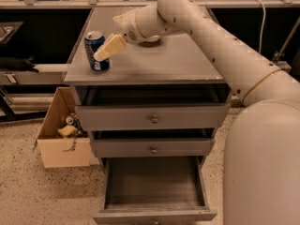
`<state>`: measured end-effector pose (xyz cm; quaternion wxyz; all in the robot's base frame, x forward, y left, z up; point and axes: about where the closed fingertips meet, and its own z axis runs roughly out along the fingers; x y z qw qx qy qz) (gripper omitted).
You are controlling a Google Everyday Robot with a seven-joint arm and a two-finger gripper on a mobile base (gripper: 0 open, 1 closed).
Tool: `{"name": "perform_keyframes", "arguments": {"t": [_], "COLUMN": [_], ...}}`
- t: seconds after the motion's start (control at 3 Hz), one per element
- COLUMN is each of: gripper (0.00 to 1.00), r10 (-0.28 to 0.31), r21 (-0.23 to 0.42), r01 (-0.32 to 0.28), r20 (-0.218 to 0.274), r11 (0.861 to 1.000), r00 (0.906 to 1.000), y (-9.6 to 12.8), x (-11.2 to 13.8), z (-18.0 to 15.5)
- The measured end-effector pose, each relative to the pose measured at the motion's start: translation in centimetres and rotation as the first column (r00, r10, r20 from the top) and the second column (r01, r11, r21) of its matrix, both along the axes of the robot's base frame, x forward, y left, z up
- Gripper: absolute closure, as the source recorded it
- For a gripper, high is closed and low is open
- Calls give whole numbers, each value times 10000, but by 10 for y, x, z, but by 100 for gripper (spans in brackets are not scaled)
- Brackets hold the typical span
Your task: Place pepsi can into bottom drawer
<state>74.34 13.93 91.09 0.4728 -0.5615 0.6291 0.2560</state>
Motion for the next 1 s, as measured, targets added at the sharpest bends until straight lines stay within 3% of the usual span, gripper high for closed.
{"name": "perform_keyframes", "arguments": {"t": [0.33, 0.67, 1.0], "gripper": [15, 38, 69], "r10": [359, 614, 1088], "r21": [121, 198, 645], "r01": [-357, -609, -1088], "r20": [-182, -281, 36], "r11": [9993, 9979, 9920], "r00": [9992, 9977, 9941], "y": [16, 28, 41], "x": [-2, -5, -17], "z": [-8, -12, 5]}}
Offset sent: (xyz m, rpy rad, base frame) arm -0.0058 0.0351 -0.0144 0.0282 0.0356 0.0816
